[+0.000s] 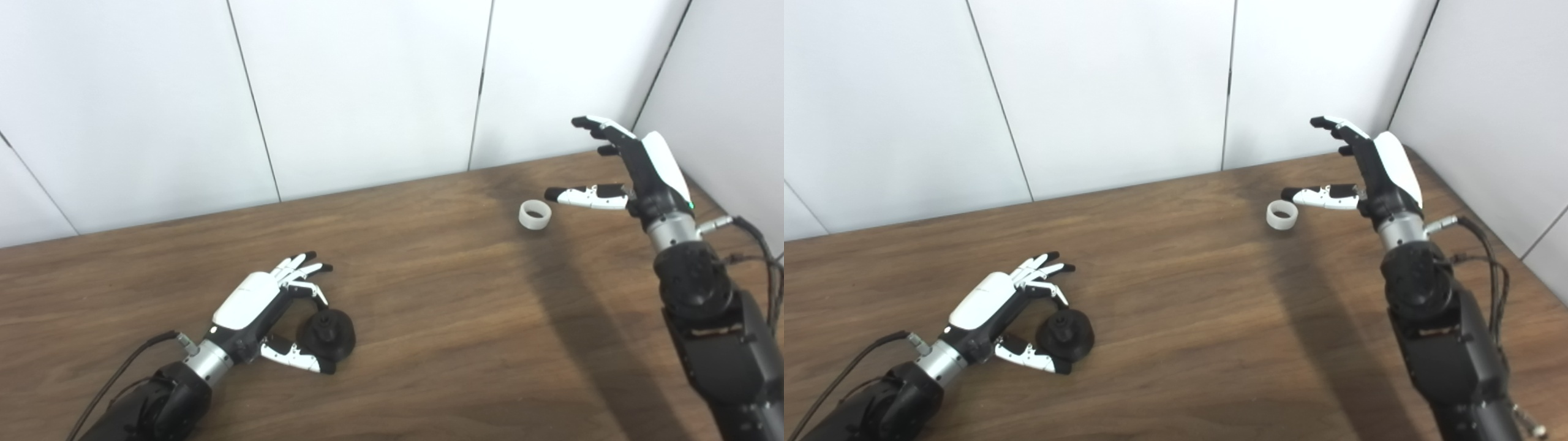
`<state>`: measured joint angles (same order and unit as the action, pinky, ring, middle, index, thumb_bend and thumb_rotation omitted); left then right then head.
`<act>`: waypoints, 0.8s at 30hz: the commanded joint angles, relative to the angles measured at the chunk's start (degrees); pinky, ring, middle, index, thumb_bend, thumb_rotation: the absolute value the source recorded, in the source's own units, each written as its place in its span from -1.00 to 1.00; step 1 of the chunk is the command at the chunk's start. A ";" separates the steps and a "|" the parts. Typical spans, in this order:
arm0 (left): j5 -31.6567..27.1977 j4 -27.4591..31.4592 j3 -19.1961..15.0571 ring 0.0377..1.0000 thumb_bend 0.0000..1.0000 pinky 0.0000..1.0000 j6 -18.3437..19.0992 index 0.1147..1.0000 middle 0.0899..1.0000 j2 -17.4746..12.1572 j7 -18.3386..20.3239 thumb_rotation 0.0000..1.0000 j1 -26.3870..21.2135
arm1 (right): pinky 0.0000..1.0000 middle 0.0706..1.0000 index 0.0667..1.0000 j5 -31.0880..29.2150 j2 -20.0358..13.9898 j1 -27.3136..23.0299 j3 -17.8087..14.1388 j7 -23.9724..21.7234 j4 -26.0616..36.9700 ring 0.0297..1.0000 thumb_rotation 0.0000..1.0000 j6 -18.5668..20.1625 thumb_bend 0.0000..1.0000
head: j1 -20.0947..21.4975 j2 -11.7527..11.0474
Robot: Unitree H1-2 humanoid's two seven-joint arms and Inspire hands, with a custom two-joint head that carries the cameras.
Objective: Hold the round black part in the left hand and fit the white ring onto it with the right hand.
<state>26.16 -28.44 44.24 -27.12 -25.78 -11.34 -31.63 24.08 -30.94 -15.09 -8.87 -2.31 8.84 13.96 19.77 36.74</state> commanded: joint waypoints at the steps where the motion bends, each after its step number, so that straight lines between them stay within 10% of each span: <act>1: 1.81 -0.55 2.89 1.00 0.05 1.00 0.21 -0.17 0.79 -0.45 4.60 -0.88 2.17 | 0.69 0.75 0.59 1.56 -3.95 -3.43 1.21 -2.09 0.05 0.80 -0.42 -0.61 0.52 | 0.14 -0.01; 24: 1.01 -0.49 4.31 1.00 0.05 1.00 0.20 -0.17 0.79 -1.67 3.62 -0.88 2.83 | 0.81 0.76 0.37 13.41 -13.19 -16.66 17.47 -12.69 -18.35 0.95 -0.53 -3.53 1.00 | 3.33 -1.69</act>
<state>24.64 -28.17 45.48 -27.24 -26.59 -11.53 -31.56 36.66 -41.51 -28.65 8.98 -15.61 -10.09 12.26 23.03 34.98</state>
